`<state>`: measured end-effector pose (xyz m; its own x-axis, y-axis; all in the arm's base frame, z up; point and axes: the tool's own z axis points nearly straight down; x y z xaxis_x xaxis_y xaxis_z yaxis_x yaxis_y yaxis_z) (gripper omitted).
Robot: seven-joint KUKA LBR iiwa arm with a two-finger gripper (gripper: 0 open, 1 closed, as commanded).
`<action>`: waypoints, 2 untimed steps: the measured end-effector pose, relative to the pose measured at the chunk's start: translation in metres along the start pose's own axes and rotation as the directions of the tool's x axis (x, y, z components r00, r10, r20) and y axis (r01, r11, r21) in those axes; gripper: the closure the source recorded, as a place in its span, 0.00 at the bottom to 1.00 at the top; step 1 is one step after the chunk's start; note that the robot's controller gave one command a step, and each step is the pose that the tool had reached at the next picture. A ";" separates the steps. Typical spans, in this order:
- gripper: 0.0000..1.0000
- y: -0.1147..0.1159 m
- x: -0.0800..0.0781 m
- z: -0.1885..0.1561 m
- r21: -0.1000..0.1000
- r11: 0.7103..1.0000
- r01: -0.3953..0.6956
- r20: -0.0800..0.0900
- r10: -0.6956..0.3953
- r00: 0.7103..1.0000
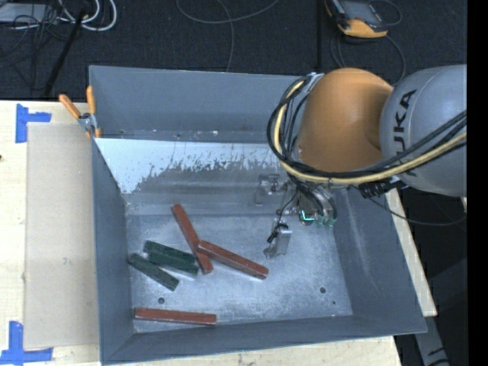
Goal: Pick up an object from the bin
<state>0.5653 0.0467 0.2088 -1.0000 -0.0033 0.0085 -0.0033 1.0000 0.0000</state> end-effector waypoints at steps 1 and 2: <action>0.00 0.020 -0.014 -0.006 0.001 0.976 0.216 0.010 -0.216 0.976; 0.00 0.011 -0.042 0.127 0.001 0.964 0.267 0.003 -0.267 0.964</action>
Offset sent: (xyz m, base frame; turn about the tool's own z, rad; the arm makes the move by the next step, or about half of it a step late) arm 0.0130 0.0189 0.0064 -0.2171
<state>0.6062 0.0578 0.0813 -0.9629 -0.2698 0.0056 -0.2698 0.9629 0.0016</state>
